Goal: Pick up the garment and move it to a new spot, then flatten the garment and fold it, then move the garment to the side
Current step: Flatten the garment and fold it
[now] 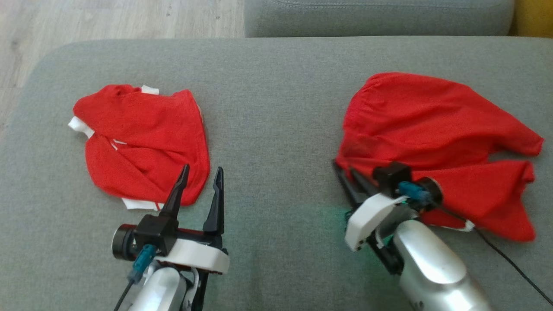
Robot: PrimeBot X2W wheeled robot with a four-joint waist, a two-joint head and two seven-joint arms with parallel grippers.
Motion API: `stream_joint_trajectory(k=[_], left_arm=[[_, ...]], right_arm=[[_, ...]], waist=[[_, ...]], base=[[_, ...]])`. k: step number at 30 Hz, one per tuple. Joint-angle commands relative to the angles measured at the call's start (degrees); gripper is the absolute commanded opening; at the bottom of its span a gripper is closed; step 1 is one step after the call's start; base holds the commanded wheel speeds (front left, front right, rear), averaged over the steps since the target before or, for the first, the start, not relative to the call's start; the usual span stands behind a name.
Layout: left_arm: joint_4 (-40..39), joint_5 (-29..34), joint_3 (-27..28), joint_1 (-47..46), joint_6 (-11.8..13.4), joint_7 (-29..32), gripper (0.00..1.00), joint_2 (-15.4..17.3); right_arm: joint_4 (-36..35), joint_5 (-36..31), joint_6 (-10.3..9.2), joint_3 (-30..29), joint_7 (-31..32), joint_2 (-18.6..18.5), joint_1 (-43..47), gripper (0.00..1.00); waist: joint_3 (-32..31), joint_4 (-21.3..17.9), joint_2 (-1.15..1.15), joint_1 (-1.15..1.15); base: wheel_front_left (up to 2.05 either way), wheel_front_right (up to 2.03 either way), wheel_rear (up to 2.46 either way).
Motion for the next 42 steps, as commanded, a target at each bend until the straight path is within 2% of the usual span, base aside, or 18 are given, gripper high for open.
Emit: stream_joint_trajectory(k=[1, 7, 12, 13, 14, 19, 25, 32, 33, 34, 35, 39, 42], left_arm=[[-1.42, 0.3, 1.87, -2.21, -0.06, -0.53, 1.0, 0.16], [-1.47, 0.34, 2.02, -1.92, -0.17, -0.53, 1.0, 0.03], [-1.51, 0.39, 2.25, -1.67, -0.19, -0.53, 1.0, -0.1], [-1.5, 0.41, 2.3, -1.62, -0.16, -0.53, 1.0, -0.13], [-1.48, 0.42, 2.38, -1.56, -0.13, -0.53, 1.0, -0.17], [-1.51, 0.35, 2.97, -1.01, 0.04, -0.53, 1.0, -0.24], [-1.89, 0.36, 3.63, -0.27, 0.19, -0.53, 1.0, -0.41], [-2.38, 0.49, 4.34, 0.93, 0.32, -0.53, 1.0, -0.28], [-2.38, 0.49, 4.34, 0.93, 0.32, -0.53, 1.0, -0.28], [-2.56, 0.51, 4.53, 1.18, 0.34, -0.53, 1.0, -0.26], [-2.56, 0.51, 4.53, 1.18, 0.34, -0.53, 1.0, -0.26], [-2.78, 0.66, 4.49, 1.45, 0.21, -0.53, 1.0, -0.37], [-2.89, 0.79, 4.42, 1.33, 0.13, -0.53, 1.0, -0.5]], right_arm=[[-2.17, 1.04, -0.04, 2.44, 0.04, 0.37, -2.32, 0.0], [-3.66, 5.41, -0.04, 10.66, 1.77, 0.37, -4.37, 0.0], [-4.28, 8.98, -0.04, 15.34, 2.33, 0.37, -6.23, 0.0], [-4.23, 9.37, -0.04, 15.81, 2.15, 0.37, -6.54, 0.17], [-3.97, 9.94, -0.04, 15.97, 2.15, 0.37, -6.69, 1.0], [-2.28, 10.83, -0.04, 14.31, 2.08, 0.37, -6.55, 1.0], [-1.92, 6.95, -0.04, 6.51, -0.13, -0.67, -3.66, 1.0], [-8.57, 1.6, -0.04, -8.57, -2.63, -3.07, 4.55, 1.0], [-8.57, 1.6, -0.04, -8.57, -2.63, -3.07, 4.55, 1.0], [-11.41, -0.29, -0.04, -13.99, -3.39, -2.63, 7.62, 1.0], [-11.41, -0.29, -0.04, -13.99, -3.39, -2.63, 7.62, 1.0], [-17.15, -1.25, -0.04, -22.24, -4.44, -0.62, 13.87, 1.0], [-20.15, -2.07, -0.04, -23.68, -3.84, 0.06, 16.76, 1.0]], waist=[[-0.08, 0.19, 0.0, 0.0], [-0.09, 1.11, 0.0, 0.0], [-0.09, 1.62, 0.0, 0.0], [-0.13, 1.62, 0.0, 0.0], [-0.21, 1.58, 0.0, 0.0], [-1.13, 0.31, 0.0, 0.0], [-2.81, -2.29, 0.0, 0.0], [-4.19, -5.38, 0.0, 0.0], [-4.19, -5.38, 0.0, 0.0], [-4.35, -6.22, 0.0, 0.0], [-4.35, -6.22, 0.0, 0.0], [-4.32, -7.41, 0.0, 0.0], [-3.91, -8.02, 0.0, 0.0]], base=[[0.0, 0.0, 0.0], [0.0, 0.0, 0.0], [0.0, 0.0, 0.0], [0.0, 0.0, 0.0], [0.0, 0.0, 0.0], [0.0, 0.0, 0.0], [0.0, 0.0, 0.0], [0.0, 0.0, 0.0], [0.0, 0.0, 0.0], [0.0, 0.0, 0.0], [0.0, 0.0, 0.0], [0.0, 0.0, 0.0], [0.0, 0.0, 0.0]])
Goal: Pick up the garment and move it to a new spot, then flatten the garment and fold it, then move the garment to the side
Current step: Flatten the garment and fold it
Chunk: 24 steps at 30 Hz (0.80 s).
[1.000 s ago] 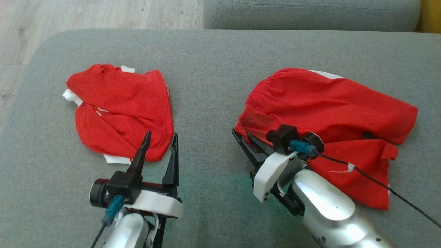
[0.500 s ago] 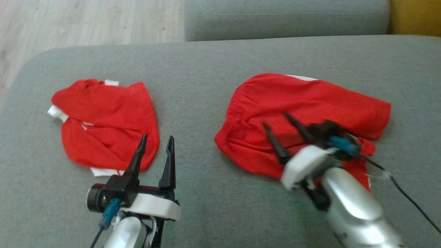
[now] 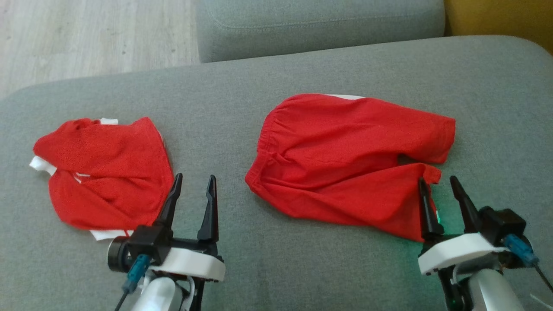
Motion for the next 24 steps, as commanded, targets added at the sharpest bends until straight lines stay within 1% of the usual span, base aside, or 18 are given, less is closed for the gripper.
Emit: stream_joint_trajectory(k=[1, 5, 8, 12, 20, 24], left_arm=[[-1.93, 0.74, 1.89, -1.61, 0.03, -0.53, 1.0, 0.05], [-1.79, 0.97, 1.52, -2.22, -0.31, -0.53, 1.0, -0.1], [-1.57, 1.11, 1.33, -2.72, -0.59, -0.53, 1.0, -0.17], [-1.14, 1.22, 1.2, -3.1, -0.9, -0.53, 1.0, -0.22], [-0.6, 1.51, 1.27, -3.17, -1.22, -0.53, 1.0, -0.3], [-0.63, 1.67, 1.25, -3.22, -1.21, -0.53, 1.0, -0.32]], right_arm=[[-3.06, -0.61, -0.04, 1.4, 0.11, 0.55, -1.53, 1.0], [-5.33, -1.88, -0.04, 1.48, 1.8, 0.71, -1.44, 1.0], [-5.16, -2.97, -0.04, 1.74, 3.98, 0.73, -2.22, 1.0], [-3.24, -5.45, -0.04, 0.95, 7.17, 0.74, -3.58, 1.0], [1.06, -10.21, -0.04, -5.11, 10.53, 0.75, -5.71, 1.0], [2.6, -10.99, -0.04, -5.52, 11.95, 0.75, -6.17, 1.0]], waist=[[0.37, -0.26, 0.0, 0.0], [1.21, -0.21, 0.0, 0.0], [1.96, 0.45, 0.0, 0.0], [2.83, 1.77, 0.0, 0.0], [3.46, 3.46, 0.0, 0.0], [3.66, 3.51, 0.0, 0.0]], base=[[0.0, 0.0, 0.0], [0.0, 0.0, 0.0], [0.0, 0.0, 0.0], [0.0, 0.0, 0.0], [0.0, 0.0, 0.0], [0.0, 0.0, 0.0]])
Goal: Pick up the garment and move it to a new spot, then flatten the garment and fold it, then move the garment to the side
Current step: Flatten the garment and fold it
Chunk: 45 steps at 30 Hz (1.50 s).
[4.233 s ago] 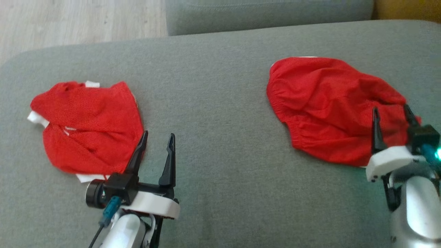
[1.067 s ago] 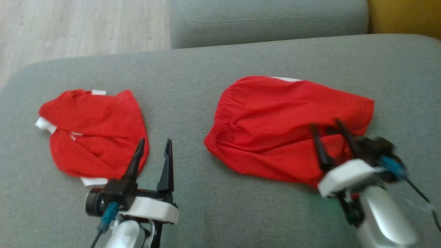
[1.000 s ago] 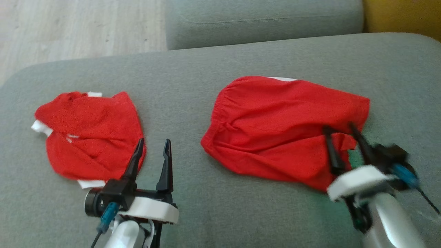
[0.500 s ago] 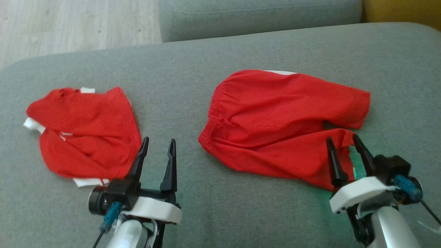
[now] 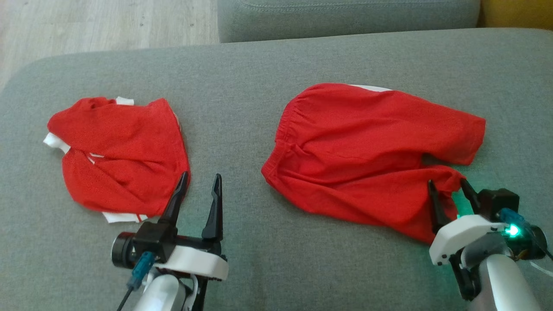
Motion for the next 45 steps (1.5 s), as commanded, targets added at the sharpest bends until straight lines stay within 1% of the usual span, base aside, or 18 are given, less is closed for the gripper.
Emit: stream_joint_trajectory(k=[1, 2, 6, 13, 18, 21, 24, 30, 33, 34, 35, 39, 45], left_arm=[[-1.53, 0.56, 1.76, -2.37, -0.13, -0.52, 1.0, 0.17], [-1.53, 0.61, 1.74, -2.42, -0.14, -0.52, 1.0, 0.19], [-1.66, 0.8, 1.59, -2.8, -0.17, -0.52, 1.0, 0.21], [-1.86, 1.0, 1.09, -4.05, -0.46, -0.52, 1.0, 0.07], [-1.61, 0.91, 0.71, -5.24, -0.7, -0.52, 1.0, -0.25], [-1.54, 0.88, 0.76, -5.72, -0.76, -0.52, 1.0, -0.38], [-1.47, 0.92, 0.74, -6.24, -0.96, -0.52, 1.0, -0.51], [-1.27, 0.97, 0.78, -7.18, -1.16, -0.52, 1.0, -0.89], [-1.24, 0.98, 0.96, -7.37, -1.13, -0.52, 1.0, -1.08], [-1.22, 0.98, 1.05, -7.37, -1.13, -0.52, 1.0, -1.13], [-1.19, 0.98, 1.14, -7.31, -1.13, -0.52, 1.0, -1.18], [-1.22, 1.04, 1.75, -6.86, -1.16, -0.52, 1.0, -1.31], [-1.72, 1.25, 2.62, -5.75, -1.24, -0.52, 1.0, -1.47]], right_arm=[[-1.3, -0.49, -0.04, 1.46, 0.08, -0.21, -2.62, 0.56], [-1.15, -0.7, -0.04, 1.57, 0.12, -0.21, -2.95, 0.0], [-1.4, -1.72, -0.04, 1.52, 0.21, -0.21, -4.99, 0.0], [-2.44, -3.82, -0.04, 0.42, 2.43, -0.23, -10.03, 0.0], [-1.35, -4.43, -0.04, 0.28, 5.47, -2.1, -14.49, 0.0], [0.79, -3.32, -0.04, -0.31, 8.63, -3.15, -17.14, 0.0], [3.47, -3.24, -0.04, -0.83, 11.25, -5.1, -20.24, 0.0], [10.26, -4.74, -0.04, -2.7, 13.73, -8.18, -25.54, 0.0], [13.94, -6.37, -0.04, -4.29, 14.03, -8.95, -27.01, 0.0], [14.62, -7.19, -0.04, -4.62, 13.24, -9.06, -27.39, 0.31], [15.26, -7.55, -0.04, -5.37, 12.34, -8.93, -27.73, 1.0], [15.49, -7.18, -0.04, -7.25, 6.01, -7.16, -28.46, 1.0], [10.6, -3.91, -0.04, -4.94, -5.84, -5.03, -24.19, 1.0]], waist=[[0.12, -0.08, 0.0, 0.0], [0.21, -0.12, 0.0, 0.0], [0.89, -0.13, 0.0, 0.0], [2.84, 0.89, 0.0, 0.0], [4.56, 2.71, 0.0, 0.0], [5.43, 3.56, 0.0, 0.0], [6.29, 4.4, 0.0, 0.0], [7.17, 5.51, 0.0, 0.0], [7.17, 5.47, 0.0, 0.0], [7.02, 5.31, 0.0, 0.0], [6.81, 5.09, 0.0, 0.0], [5.39, 3.52, 0.0, 0.0], [2.42, 0.54, 0.0, 0.0]], base=[[0.0, 0.0, 0.0], [0.0, 0.0, 0.0], [0.0, 0.0, 0.0], [0.0, 0.0, 0.0], [0.0, 0.0, 0.0], [0.0, 0.0, 0.0], [0.0, 0.0, 0.0], [0.0, 0.0, 0.0], [0.0, 0.0, 0.0], [0.0, 0.0, 0.0], [0.0, 0.0, 0.0], [0.0, 0.0, 0.0], [0.0, 0.0, 0.0]])
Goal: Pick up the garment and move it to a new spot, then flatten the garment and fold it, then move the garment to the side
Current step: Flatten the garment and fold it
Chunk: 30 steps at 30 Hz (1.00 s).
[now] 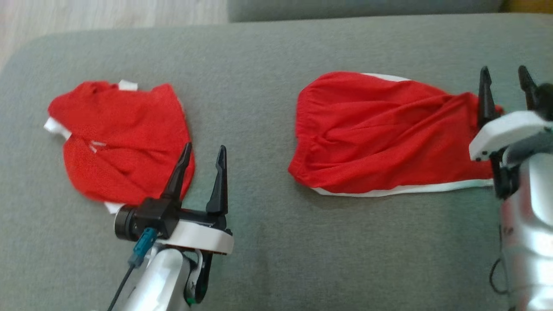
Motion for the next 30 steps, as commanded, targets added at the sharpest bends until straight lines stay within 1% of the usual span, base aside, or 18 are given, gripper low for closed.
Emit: stream_joint_trajectory(k=[1, 4, 7, 9, 10, 13, 16, 23, 27, 30], left_arm=[[-1.99, 0.48, 2.28, -0.21, -0.18, -0.46, 1.0, 0.09], [-2.15, 0.6, 2.68, 0.52, -0.12, -0.46, 1.0, 0.03], [-2.21, 0.75, 2.98, 1.18, -0.14, -0.46, 1.0, -0.01], [-2.18, 0.81, 3.16, 1.62, -0.17, -0.46, 1.0, -0.03], [-2.18, 0.81, 3.16, 1.62, -0.17, -0.46, 1.0, -0.03], [-2.18, 0.78, 3.46, 2.36, -0.25, -0.46, 1.0, -0.07], [-2.08, 0.73, 3.68, 2.93, -0.52, -0.46, 1.0, -0.08], [-1.8, 1.37, 3.6, 2.48, -1.19, -0.46, 1.0, -0.02], [-1.78, 1.73, 3.42, 1.87, -1.51, -0.46, 1.0, -0.03], [-1.56, 1.86, 3.35, 1.61, -1.63, -0.46, 1.0, -0.05]], right_arm=[[-3.59, 1.94, -0.04, 1.68, -2.68, 0.81, 2.32, 1.0], [-7.83, 5.0, -0.04, 3.3, -5.41, 2.11, 7.11, 1.0], [-12.63, 7.08, -0.04, 5.87, -6.75, 3.07, 13.23, 1.0], [-15.81, 8.09, -0.04, 7.31, -7.27, 3.64, 17.57, 1.0], [-15.81, 8.09, -0.04, 7.31, -7.27, 3.64, 17.57, 1.0], [-20.16, 9.17, -0.04, 8.5, -7.78, 4.42, 23.59, 1.0], [-23.04, 10.06, -0.04, 9.11, -8.0, 4.89, 27.36, 1.0], [-25.31, 9.4, -0.04, 9.89, -6.71, 5.14, 28.39, 1.0], [-24.45, 7.92, -0.04, 9.03, -3.5, 5.16, 27.75, 1.0], [-23.03, 7.18, -0.04, 7.23, -0.71, 5.17, 26.76, 1.0]], waist=[[-1.92, -1.92, 0.0, 0.0], [-3.21, -3.27, 0.0, 0.0], [-4.36, -4.48, 0.0, 0.0], [-5.06, -5.19, 0.0, 0.0], [-5.06, -5.19, 0.0, 0.0], [-5.77, -6.16, 0.0, 0.0], [-5.74, -7.16, 0.0, 0.0], [-4.6, -8.25, 0.0, 0.0], [-3.4, -7.88, 0.0, 0.0], [-2.55, -7.41, 0.0, 0.0]], base=[[0.0, 0.0, 0.0], [0.0, 0.0, 0.0], [0.0, 0.0, 0.0], [0.0, 0.0, 0.0], [0.0, 0.0, 0.0], [0.0, 0.0, 0.0], [0.0, 0.0, 0.0], [0.0, 0.0, 0.0], [0.0, 0.0, 0.0], [0.0, 0.0, 0.0]])
